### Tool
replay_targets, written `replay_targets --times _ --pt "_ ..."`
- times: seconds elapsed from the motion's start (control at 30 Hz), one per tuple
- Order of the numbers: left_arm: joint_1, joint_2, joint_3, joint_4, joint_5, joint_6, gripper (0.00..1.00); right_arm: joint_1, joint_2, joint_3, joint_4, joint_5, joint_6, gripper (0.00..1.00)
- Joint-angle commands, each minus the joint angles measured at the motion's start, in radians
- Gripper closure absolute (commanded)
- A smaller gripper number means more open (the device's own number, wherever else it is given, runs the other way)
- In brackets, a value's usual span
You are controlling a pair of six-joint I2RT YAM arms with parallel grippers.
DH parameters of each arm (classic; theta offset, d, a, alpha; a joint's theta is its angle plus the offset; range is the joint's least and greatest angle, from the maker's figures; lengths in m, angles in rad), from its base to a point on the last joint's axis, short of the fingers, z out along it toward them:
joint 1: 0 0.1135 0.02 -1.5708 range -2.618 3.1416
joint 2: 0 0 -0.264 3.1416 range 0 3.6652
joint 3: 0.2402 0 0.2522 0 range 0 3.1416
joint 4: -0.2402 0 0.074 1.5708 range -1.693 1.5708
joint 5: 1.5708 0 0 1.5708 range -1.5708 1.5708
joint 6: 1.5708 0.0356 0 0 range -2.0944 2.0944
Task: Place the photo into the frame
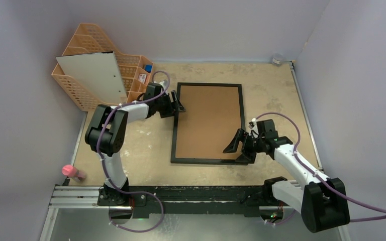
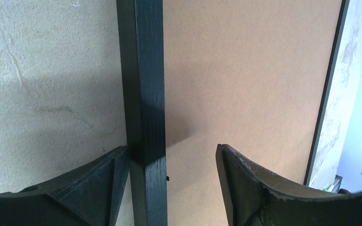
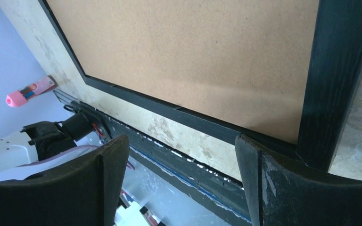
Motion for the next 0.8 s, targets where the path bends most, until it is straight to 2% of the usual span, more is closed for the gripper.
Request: replay_targets --times 0.0,0.2,0.33,0.5,0.6,0.77 --pt "-0.012 0.019 0.015 -0.032 0.0 0.038 0.3 0.008 0.024 0.034 0.059 0.107 0.0 0.15" --pt "-0.011 -0.044 -0.009 -0.036 -0.059 0.06 0.33 0.012 0.091 0.212 0.249 0.121 -0.021 0.18" --pt "-0.011 -0.092 -0.045 -0.061 -0.082 0.072 0.41 0.057 0.24 0.305 0.334 0.178 -0.045 0.26" --pt "-0.012 -0.118 -0.097 -0.066 -0.044 0.082 0.5 0.147 0.443 0.383 0.479 0.189 -0.015 0.36" --pt "-0.012 -0.119 -0.117 -0.094 -0.012 0.113 0.55 0.19 0.549 0.442 0.496 0.197 -0.018 0.43" --pt "-0.014 -0.108 -0.132 -0.142 0.071 0.157 0.66 0.231 0.673 0.478 0.426 0.229 -0.049 0.48"
